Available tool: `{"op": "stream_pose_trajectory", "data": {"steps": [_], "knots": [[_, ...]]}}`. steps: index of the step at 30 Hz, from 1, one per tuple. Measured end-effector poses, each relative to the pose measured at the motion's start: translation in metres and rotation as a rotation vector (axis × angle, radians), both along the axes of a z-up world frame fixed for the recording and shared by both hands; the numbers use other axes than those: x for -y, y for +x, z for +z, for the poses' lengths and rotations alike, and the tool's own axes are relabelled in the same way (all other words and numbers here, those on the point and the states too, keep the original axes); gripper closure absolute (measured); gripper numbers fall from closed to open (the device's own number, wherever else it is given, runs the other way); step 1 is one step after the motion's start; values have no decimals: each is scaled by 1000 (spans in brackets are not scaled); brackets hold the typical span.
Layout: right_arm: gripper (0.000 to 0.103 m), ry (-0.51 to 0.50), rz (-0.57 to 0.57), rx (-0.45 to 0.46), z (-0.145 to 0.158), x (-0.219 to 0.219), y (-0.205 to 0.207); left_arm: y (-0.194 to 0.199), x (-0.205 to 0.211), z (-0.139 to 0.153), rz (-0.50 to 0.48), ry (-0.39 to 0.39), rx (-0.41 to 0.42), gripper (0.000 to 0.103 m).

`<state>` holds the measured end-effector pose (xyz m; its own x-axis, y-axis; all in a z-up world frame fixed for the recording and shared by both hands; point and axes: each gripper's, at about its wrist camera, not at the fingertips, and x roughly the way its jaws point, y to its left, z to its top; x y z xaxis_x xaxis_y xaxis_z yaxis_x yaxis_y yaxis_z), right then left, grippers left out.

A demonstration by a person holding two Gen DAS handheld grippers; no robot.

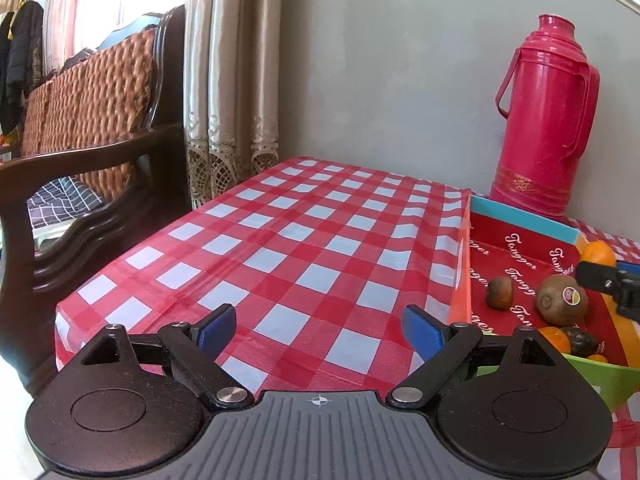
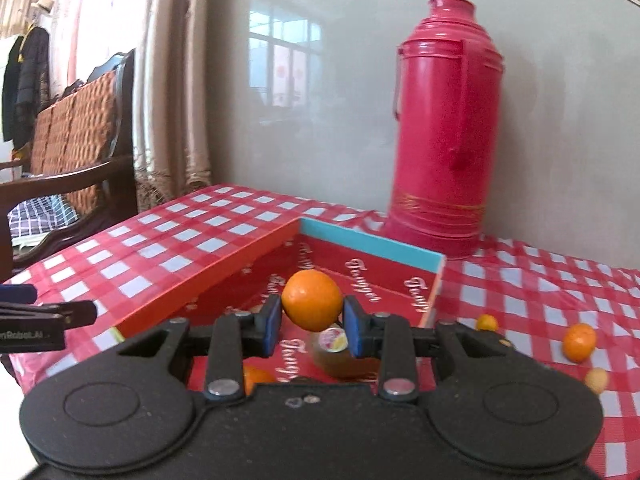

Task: Organize fruits
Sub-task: 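Carry the small orange into the box and open the right gripper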

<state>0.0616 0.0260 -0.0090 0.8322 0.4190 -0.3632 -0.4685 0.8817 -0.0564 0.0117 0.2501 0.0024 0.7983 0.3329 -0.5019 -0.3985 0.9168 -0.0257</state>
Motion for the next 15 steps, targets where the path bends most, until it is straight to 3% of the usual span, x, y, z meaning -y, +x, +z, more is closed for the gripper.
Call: {"op": "stream_pose_trajectory", "data": {"steps": [11,12,15], "knots": [[78,-15,38,-13,-7,-12,-7,0,2,0,6,6,-5,14],[75,-17,46,-15,-7,-13,-8,0,2,0,7,7,-7,14],[45,-19,34,28,-5,-9,-13,1,3,1,9,4,-5,14]]}}
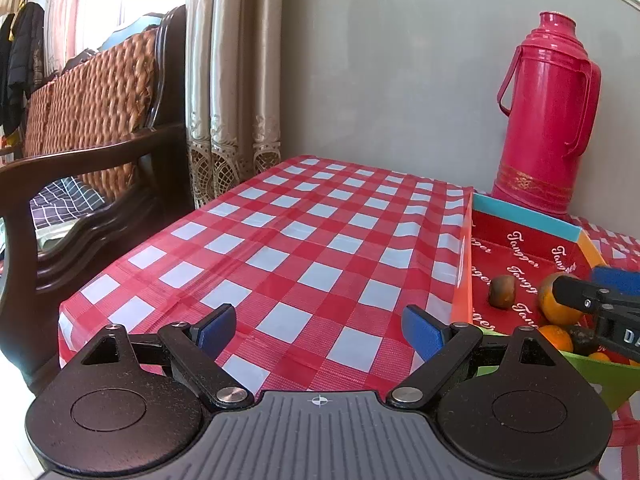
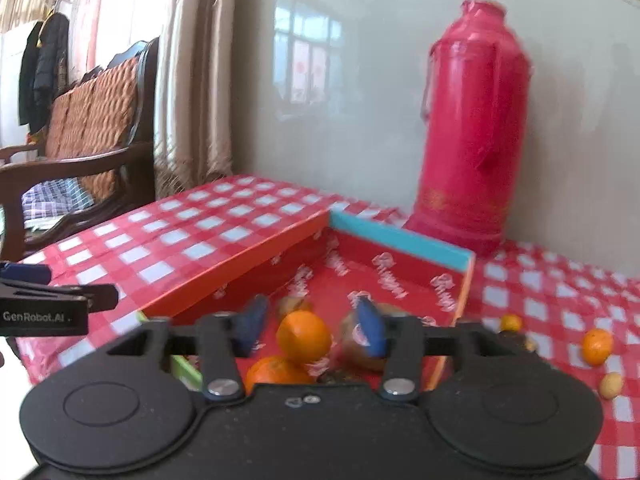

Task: Organize fruits
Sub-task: 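Carry the small orange into the box and open the right gripper, then move the left gripper to the beige round fruit and grasp it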

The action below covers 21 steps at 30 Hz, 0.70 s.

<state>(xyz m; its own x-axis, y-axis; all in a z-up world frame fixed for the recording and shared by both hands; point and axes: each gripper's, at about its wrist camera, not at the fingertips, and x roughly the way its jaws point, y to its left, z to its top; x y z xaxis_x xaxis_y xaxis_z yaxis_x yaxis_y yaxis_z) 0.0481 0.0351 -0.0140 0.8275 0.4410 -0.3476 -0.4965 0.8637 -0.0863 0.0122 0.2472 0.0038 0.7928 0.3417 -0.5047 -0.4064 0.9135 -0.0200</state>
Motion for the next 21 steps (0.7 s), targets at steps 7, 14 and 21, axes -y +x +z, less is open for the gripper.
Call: {"op": "stream_pose_trajectory", "data": {"steps": [7,14,21], "knots": [[29,3,-62,48,7,29,-2,1,8,4,-12,4,8,14],[6,66,-201,76,13,88,3,5,29,14,-26,9,44,5],[6,158,-415,30,10,168,18,19,68,22,-92,15,65,0]]}}
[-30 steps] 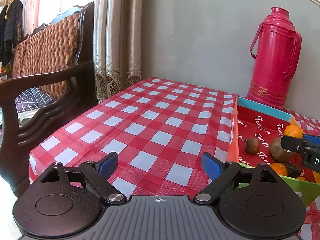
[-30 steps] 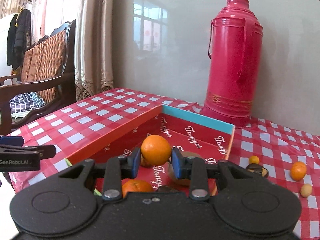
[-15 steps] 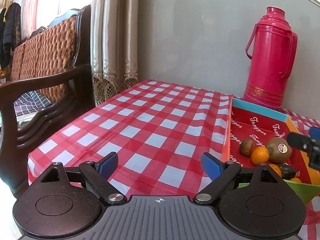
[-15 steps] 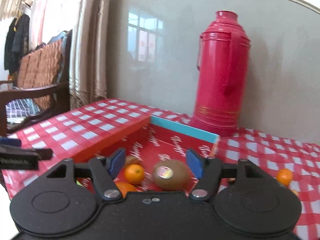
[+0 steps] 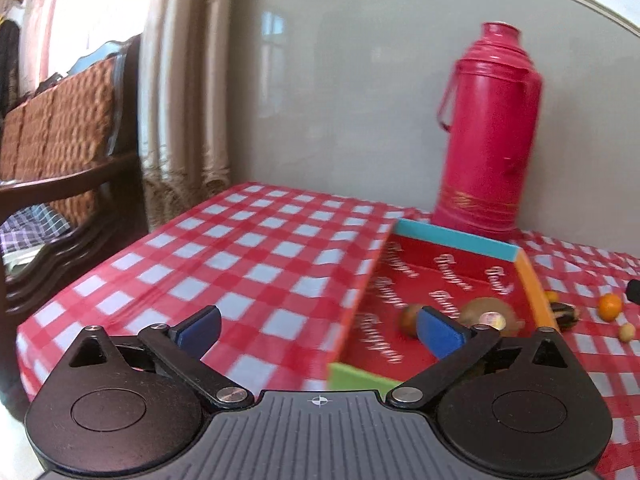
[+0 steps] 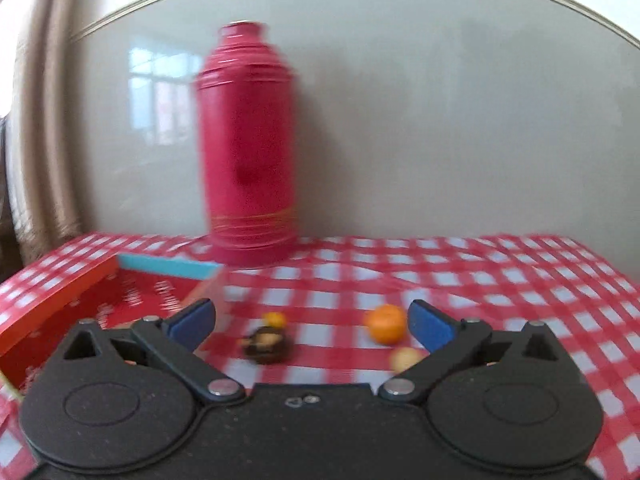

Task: Organize fruits
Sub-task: 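Move the left gripper to the beige round fruit and grasp it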

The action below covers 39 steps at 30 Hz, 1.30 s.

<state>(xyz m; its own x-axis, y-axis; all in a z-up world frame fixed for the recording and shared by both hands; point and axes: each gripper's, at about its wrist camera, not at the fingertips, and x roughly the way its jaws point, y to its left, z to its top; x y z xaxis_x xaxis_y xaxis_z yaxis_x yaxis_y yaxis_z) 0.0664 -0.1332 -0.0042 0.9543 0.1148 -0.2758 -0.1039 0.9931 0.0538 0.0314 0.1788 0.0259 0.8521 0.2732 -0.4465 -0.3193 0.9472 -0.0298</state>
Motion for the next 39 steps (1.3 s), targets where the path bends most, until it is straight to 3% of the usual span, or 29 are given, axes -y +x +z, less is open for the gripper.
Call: {"op": "stream_pose_trajectory", "data": {"steps": [12,18,22,24,26,36,39], "knots": [[6,44,-237,-12,-19,115,-3,31,103,7,-203,-5,23,0],[6,33,-313,-2,-25,150,-14,50,154,0,-301,-72,5,1],[6,-27,-328,5,-29,158,-18,66,195,-8,-366,-43,-19,1],[6,-63,-338,30,-27,162,-22,75,217,-12,-404,-7,-37,7],[6,-94,-359,57,-28,167,-27,84,235,-17,-440,1,-58,19],[6,-132,-444,19,-40,202,-28,117,305,-33,-514,21,-135,28],[6,-113,-487,8,-43,217,-29,125,315,-39,-524,7,-151,37]]}}
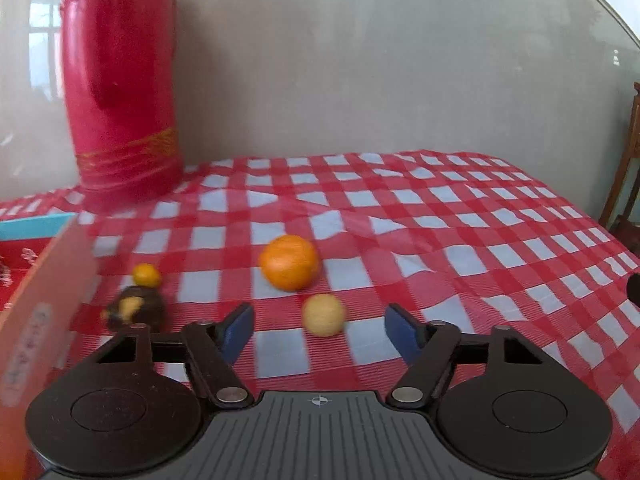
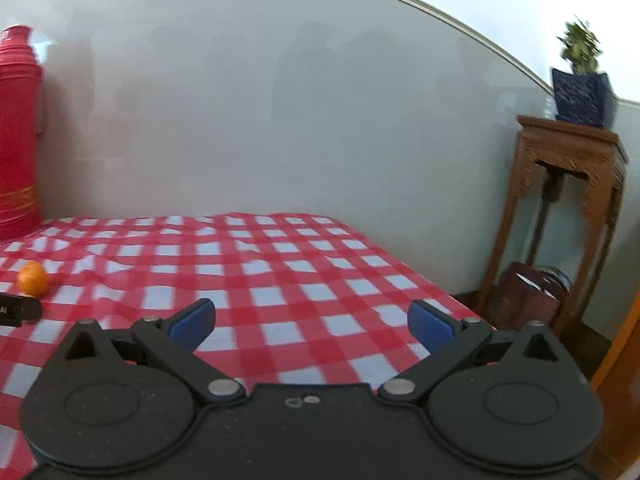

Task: Organize fruits
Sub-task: 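Move the left gripper to the beige round fruit and grasp it, then carry the beige fruit into the box and open the left gripper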

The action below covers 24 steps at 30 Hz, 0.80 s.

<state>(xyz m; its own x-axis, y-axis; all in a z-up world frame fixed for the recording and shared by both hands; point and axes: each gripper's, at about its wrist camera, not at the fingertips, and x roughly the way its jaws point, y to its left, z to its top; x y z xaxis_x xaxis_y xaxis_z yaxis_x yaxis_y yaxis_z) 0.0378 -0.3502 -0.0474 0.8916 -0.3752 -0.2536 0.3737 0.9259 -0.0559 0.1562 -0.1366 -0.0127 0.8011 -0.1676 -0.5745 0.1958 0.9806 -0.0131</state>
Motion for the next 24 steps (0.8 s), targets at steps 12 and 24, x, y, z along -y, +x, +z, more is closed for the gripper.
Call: {"op": "stream_pose_trajectory", "data": {"steps": [12,24], "knots": [[6,64,-35,15,-2,22,-6,8,16,-9,-6,25,-19,78],[6,139,14,53,11,5,-4,-22,-19,22,-7,21,58,78]]}}
